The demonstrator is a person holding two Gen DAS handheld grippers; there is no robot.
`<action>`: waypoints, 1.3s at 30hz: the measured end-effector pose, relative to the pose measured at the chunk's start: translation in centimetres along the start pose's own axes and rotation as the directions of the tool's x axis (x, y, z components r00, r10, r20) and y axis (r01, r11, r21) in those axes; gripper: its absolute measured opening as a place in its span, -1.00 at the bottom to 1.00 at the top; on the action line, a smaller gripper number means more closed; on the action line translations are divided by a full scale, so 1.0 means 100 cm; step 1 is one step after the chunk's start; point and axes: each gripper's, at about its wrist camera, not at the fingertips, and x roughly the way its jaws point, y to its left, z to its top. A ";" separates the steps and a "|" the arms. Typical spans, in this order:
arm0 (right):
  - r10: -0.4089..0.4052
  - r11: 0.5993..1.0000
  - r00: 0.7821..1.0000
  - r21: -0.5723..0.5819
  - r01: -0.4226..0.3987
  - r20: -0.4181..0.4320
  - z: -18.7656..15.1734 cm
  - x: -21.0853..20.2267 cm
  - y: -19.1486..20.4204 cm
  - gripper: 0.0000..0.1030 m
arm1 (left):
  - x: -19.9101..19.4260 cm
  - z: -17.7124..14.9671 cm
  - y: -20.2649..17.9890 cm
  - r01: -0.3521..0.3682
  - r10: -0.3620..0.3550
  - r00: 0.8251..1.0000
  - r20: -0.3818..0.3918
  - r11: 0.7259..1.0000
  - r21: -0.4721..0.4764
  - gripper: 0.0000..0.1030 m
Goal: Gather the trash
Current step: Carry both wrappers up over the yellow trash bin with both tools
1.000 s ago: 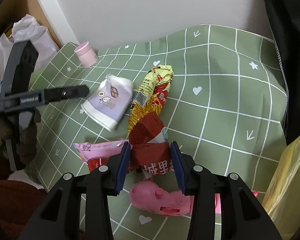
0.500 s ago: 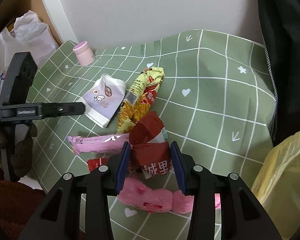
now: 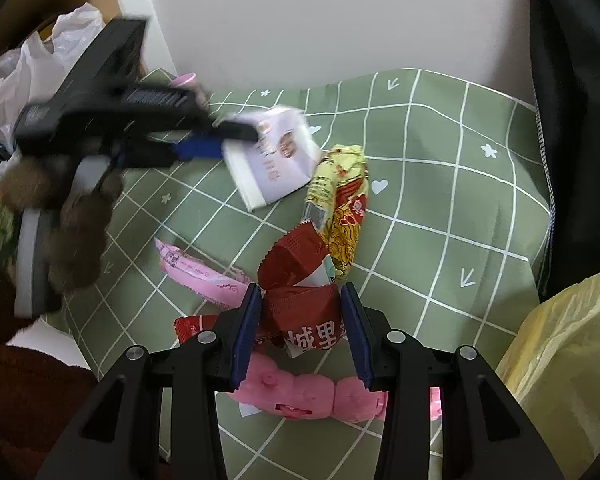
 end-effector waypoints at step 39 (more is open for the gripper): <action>-0.699 0.674 0.692 0.486 0.556 0.179 -0.089 -0.269 -0.124 -0.24 | -0.030 -0.030 -0.296 0.417 -0.365 0.904 -0.223 0.633 0.652 -0.93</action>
